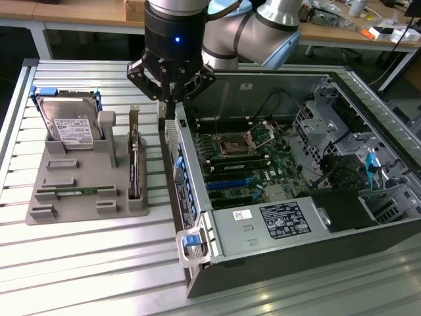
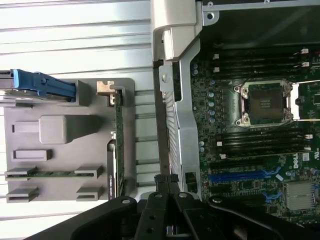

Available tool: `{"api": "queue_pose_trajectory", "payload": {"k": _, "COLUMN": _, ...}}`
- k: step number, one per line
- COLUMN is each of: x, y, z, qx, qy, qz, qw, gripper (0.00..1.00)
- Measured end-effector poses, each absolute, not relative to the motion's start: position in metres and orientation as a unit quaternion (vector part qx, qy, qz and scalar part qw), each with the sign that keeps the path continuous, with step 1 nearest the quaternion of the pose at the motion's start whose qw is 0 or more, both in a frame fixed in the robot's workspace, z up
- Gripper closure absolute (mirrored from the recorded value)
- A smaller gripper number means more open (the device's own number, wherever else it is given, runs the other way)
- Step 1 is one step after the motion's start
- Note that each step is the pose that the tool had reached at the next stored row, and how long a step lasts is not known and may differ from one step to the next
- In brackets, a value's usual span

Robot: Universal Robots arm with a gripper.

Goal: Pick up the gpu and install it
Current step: 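Reach for the gpu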

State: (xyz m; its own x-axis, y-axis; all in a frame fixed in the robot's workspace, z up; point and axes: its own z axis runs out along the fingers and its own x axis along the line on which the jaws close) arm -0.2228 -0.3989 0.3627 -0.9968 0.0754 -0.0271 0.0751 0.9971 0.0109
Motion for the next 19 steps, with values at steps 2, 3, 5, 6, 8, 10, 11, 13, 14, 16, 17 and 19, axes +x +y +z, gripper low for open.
{"api": "queue_pose_trajectory", "payload": {"k": 2, "x": -0.2242, "y": -0.3989, "z": 0.3627, "qx": 0.038, "qy": 0.999, "qz": 0.005, "qw": 0.014, "gripper": 0.89}}
{"api": "queue_pose_trajectory", "payload": {"k": 3, "x": -0.2249, "y": -0.3989, "z": 0.3627, "qx": 0.038, "qy": 0.999, "qz": 0.005, "qw": 0.014, "gripper": 0.89}}
{"api": "queue_pose_trajectory", "payload": {"k": 5, "x": -0.2257, "y": -0.3989, "z": 0.3627, "qx": 0.038, "qy": 0.999, "qz": 0.005, "qw": 0.014, "gripper": 0.89}}
{"api": "queue_pose_trajectory", "payload": {"k": 6, "x": -0.2266, "y": -0.399, "z": 0.3627, "qx": 0.038, "qy": 0.999, "qz": 0.005, "qw": 0.014, "gripper": 0.89}}
{"api": "queue_pose_trajectory", "payload": {"k": 8, "x": -0.2282, "y": -0.3989, "z": 0.3627, "qx": 0.038, "qy": 0.999, "qz": 0.005, "qw": 0.014, "gripper": 0.89}}
{"api": "queue_pose_trajectory", "payload": {"k": 10, "x": -0.2295, "y": -0.3989, "z": 0.3627, "qx": 0.038, "qy": 0.999, "qz": 0.005, "qw": 0.014, "gripper": 0.89}}
{"api": "queue_pose_trajectory", "payload": {"k": 11, "x": -0.2301, "y": -0.3989, "z": 0.3627, "qx": 0.038, "qy": 0.999, "qz": 0.005, "qw": 0.014, "gripper": 0.89}}
{"api": "queue_pose_trajectory", "payload": {"k": 13, "x": -0.2312, "y": -0.3989, "z": 0.3627, "qx": 0.038, "qy": 0.999, "qz": 0.005, "qw": 0.014, "gripper": 0.89}}
{"api": "queue_pose_trajectory", "payload": {"k": 14, "x": -0.2315, "y": -0.399, "z": 0.3627, "qx": 0.038, "qy": 0.999, "qz": 0.005, "qw": 0.014, "gripper": 0.89}}
{"api": "queue_pose_trajectory", "payload": {"k": 16, "x": -0.2319, "y": -0.3989, "z": 0.3627, "qx": 0.038, "qy": 0.999, "qz": 0.005, "qw": 0.014, "gripper": 0.89}}
{"api": "queue_pose_trajectory", "payload": {"k": 17, "x": -0.232, "y": -0.3989, "z": 0.3627, "qx": 0.038, "qy": 0.999, "qz": 0.005, "qw": 0.014, "gripper": 0.89}}
{"api": "queue_pose_trajectory", "payload": {"k": 19, "x": -0.2321, "y": -0.3989, "z": 0.3627, "qx": 0.038, "qy": 0.999, "qz": 0.005, "qw": 0.014, "gripper": 0.89}}
